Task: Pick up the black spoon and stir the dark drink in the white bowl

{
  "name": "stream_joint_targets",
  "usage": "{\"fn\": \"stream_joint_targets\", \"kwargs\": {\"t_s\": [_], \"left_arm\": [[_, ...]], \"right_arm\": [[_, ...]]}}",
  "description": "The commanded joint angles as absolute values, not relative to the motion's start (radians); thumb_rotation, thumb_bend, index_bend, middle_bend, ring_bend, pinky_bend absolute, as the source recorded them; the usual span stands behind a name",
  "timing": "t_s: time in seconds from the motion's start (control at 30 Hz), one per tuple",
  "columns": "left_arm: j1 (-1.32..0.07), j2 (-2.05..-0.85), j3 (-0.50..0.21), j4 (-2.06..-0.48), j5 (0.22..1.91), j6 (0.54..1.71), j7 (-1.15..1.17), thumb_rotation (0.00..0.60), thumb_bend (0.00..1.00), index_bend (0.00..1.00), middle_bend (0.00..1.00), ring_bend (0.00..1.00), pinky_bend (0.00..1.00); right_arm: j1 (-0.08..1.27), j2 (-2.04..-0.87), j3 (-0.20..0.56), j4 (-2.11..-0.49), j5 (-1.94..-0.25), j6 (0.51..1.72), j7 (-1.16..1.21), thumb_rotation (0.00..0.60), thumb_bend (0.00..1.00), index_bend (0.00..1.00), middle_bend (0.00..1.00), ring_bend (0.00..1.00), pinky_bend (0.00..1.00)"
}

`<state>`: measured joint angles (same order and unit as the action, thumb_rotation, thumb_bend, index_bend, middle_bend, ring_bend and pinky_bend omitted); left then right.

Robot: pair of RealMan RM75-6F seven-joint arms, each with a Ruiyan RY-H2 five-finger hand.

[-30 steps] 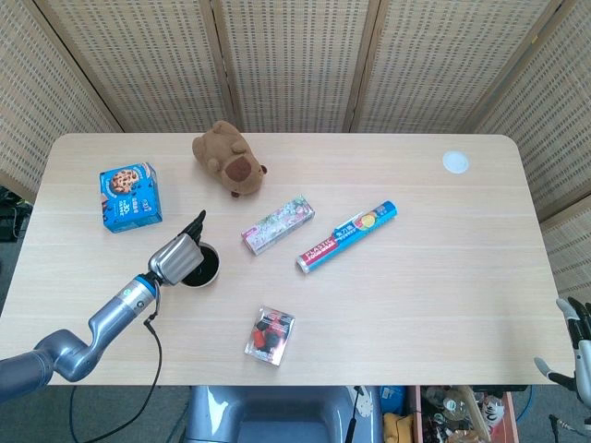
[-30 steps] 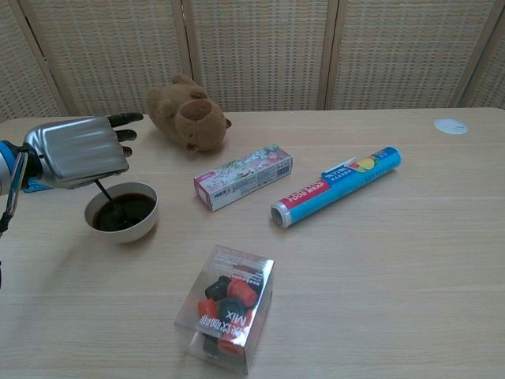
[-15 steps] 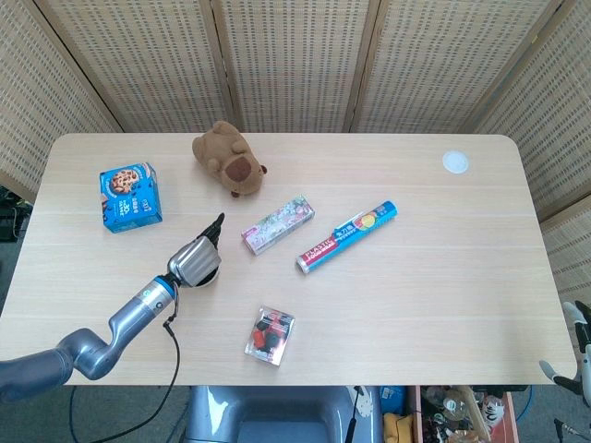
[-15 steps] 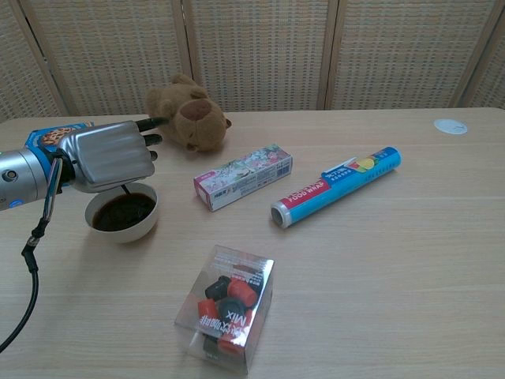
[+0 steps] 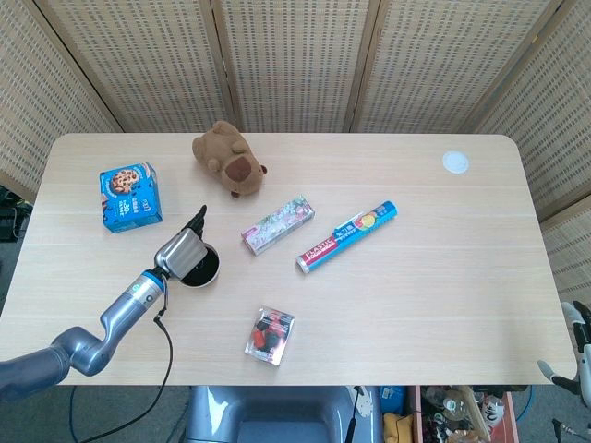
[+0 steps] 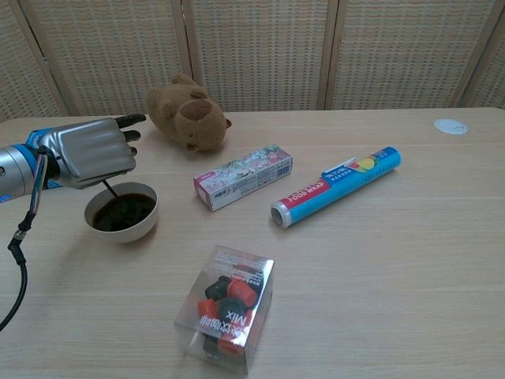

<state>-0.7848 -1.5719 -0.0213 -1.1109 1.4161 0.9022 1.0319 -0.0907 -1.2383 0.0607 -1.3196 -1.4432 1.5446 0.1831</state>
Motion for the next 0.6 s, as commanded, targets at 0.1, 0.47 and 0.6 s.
{"fn": "stream_joint_targets", "kwargs": {"t_s": [0.1,0.47,0.6], "left_arm": [[-0.772,-1.543,-0.002,-1.159,1.437,0.925,1.003,0.600,0.38,0.73,0.43,0.19,0.00],[-0.800,-1.586,-0.010,-1.170,1.444,0.907,1.055,0.600,0.38,0.74,0.43,0.19,0.00],[-0.807,-1.602,-0.027,-1.138,1.418,0.897,1.067,0.600,0.38,0.74,0.43,0.19,0.00]], "right_arm": [[-0.087,-1.241,0.061,-1.318,-1.445,1.538,0.183,0.600,0.21,0.14,0.17,0.03,0.10],[-0.094,-1.241,0.062,-1.311,-1.440,1.543,0.193,0.600,0.21,0.14,0.17,0.03,0.10],[-0.098,-1.242,0.062,-1.309,-1.436,1.544,0.195,0.600,0.21,0.14,0.17,0.03,0.10]]}}
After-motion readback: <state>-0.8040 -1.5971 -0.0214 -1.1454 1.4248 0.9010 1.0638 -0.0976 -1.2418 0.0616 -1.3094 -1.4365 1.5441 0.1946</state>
